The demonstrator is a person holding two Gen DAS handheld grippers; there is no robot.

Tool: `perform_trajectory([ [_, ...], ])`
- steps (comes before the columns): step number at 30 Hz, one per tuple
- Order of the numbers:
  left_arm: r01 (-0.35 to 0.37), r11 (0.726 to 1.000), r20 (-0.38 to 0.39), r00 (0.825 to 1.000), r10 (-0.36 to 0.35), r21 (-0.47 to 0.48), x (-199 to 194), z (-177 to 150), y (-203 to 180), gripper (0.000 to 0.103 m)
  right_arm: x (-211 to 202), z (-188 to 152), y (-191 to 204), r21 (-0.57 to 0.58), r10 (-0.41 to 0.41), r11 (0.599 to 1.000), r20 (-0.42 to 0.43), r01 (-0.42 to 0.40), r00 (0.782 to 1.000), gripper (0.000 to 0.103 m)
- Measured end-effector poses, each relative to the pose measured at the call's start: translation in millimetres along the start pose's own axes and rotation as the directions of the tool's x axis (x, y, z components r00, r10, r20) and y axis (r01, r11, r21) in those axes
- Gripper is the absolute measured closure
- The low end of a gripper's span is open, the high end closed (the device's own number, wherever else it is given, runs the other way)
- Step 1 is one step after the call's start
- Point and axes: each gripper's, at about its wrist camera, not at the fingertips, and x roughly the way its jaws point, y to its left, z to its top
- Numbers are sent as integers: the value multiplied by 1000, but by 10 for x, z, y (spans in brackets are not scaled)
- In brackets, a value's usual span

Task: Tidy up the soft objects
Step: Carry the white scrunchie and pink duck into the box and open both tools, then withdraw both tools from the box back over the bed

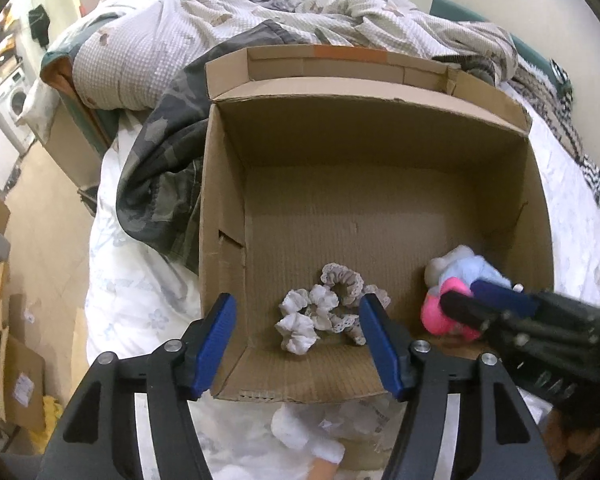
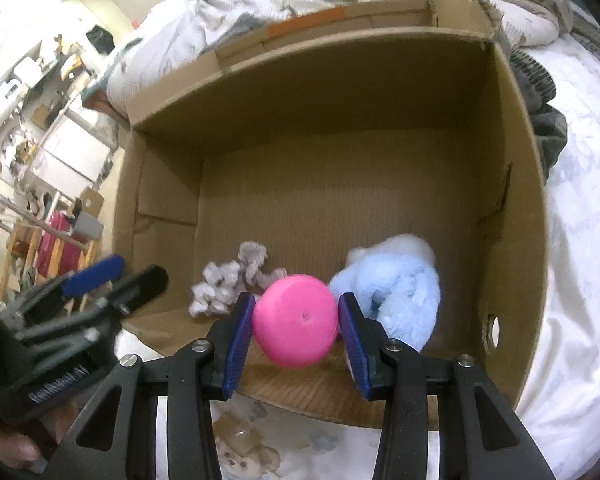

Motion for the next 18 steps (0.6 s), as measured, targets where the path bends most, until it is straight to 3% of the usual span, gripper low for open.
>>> perform_trajectory([
  [2,4,1000,-3,1000,-4,-7,-3,-4,8,42,-54,27,-5,8,2,1000,27,-2,1000,56],
  [4,13,1000,4,1000,-13,-25,-18,-1,27,42,-102,52,3,12,3,1000,52,-3,999,39],
  [6,20,999,12,1000,-20,-33,-34,2,40,42,-158,73,6,20,0,1000,78,-2,997,30],
  [9,6,999,23,1000,-5,-40,-50,-6,58,42,-222,95,11,21,-11,1000,101,8,995,25],
  [11,20,998,22,1000,-19,-53,-62,-16,84,42,-258,99,23,17,-20,1000,114,18,993,16],
  [12,32,997,20,999,-30,-67,-71,-20,104,42,-278,100,29,16,-24,1000,120,22,992,4],
  [13,40,996,20,999,-39,-83,-83,-25,126,42,-299,99,38,14,-32,999,128,30,991,0],
  [18,36,996,34,999,-33,-77,-159,-67,137,42,-389,76,110,-2,-32,999,166,33,986,0],
])
